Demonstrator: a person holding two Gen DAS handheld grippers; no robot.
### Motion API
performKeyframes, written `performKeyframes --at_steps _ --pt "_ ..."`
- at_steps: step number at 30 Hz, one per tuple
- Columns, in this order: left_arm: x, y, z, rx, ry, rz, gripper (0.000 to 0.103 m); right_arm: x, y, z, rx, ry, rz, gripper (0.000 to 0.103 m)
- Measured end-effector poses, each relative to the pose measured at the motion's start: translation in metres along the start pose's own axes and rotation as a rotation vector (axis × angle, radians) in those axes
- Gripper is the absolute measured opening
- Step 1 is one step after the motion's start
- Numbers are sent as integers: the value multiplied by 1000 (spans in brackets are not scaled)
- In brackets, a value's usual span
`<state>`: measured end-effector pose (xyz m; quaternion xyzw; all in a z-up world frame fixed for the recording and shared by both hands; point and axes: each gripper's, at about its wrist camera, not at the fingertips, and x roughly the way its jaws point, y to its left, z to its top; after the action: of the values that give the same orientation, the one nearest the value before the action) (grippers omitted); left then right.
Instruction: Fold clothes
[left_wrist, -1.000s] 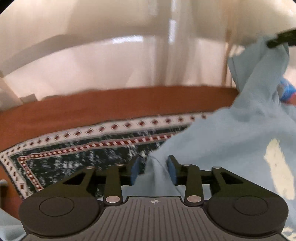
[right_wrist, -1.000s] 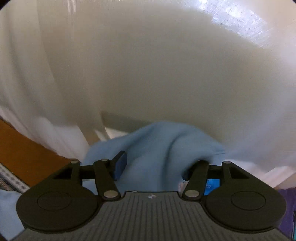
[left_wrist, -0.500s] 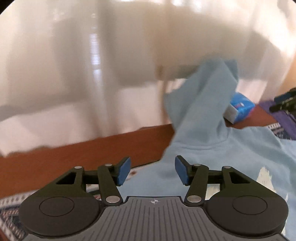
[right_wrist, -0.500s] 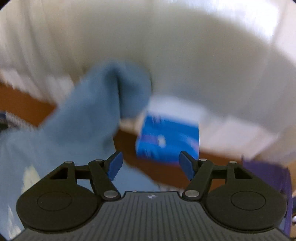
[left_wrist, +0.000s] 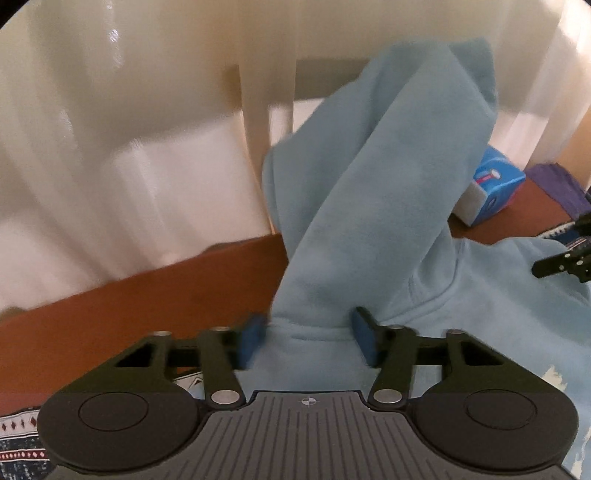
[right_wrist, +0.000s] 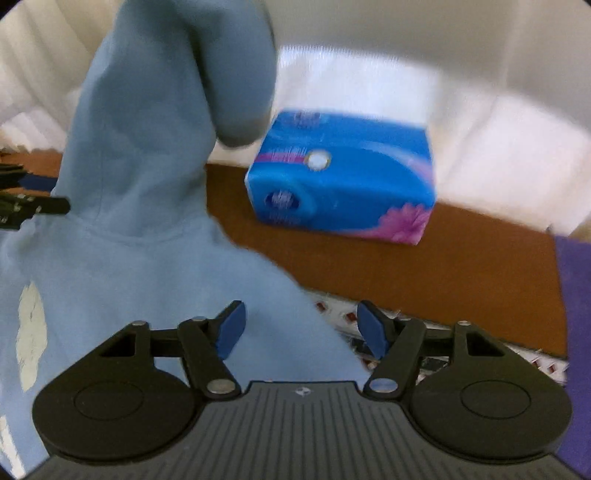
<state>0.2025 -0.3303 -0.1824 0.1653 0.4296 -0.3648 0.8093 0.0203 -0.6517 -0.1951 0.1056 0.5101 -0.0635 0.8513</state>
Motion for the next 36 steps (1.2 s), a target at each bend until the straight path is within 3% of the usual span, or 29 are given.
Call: performKeyframes --at_steps 1,2,8,11,13,14,15,16,18,22,24,27,32,36 --pt "1 -1 0 0 -7 6 37 3 -2 -1 13 32 23 16" --pt "0 -2 -1 4 -23 18 33 4 -2 -1 20 44 36 7" --pt "19 -10 -2 3 -60 99 29 0 -9 1 59 -64 -53 7" --pt "24 -13 -4 -9 -67 125 33 13 -5 -4 74 -65 -88 8" --pt "13 -9 -1 -23 -75 141 41 12 -4 -5 89 -87 -116 14" --pt "6 -6 1 -32 -79 148 52 10 -3 -6 94 -95 -134 34" --pt "-2 -4 3 -40 -84 156 57 3 -1 -6 91 -103 -155 56" --pt "-9 -1 6 -48 -88 164 61 -3 0 -6 88 -111 -177 61" --pt "-38 10 3 -69 -130 184 70 -18 4 -6 82 -133 -204 59" --pt "-115 39 -22 -136 -192 216 74 -71 27 -8 37 -224 -111 60" --pt "-150 52 -50 -184 -191 270 81 -92 41 -7 -3 -254 -57 67" --pt "-198 70 -98 -261 -176 363 81 -114 73 -7 -74 -274 40 70" --pt "-263 103 -183 -453 -106 530 81 -112 141 -2 -215 -260 196 70" --pt "-295 133 -229 -543 -60 616 82 -104 205 -3 -312 -217 296 70"
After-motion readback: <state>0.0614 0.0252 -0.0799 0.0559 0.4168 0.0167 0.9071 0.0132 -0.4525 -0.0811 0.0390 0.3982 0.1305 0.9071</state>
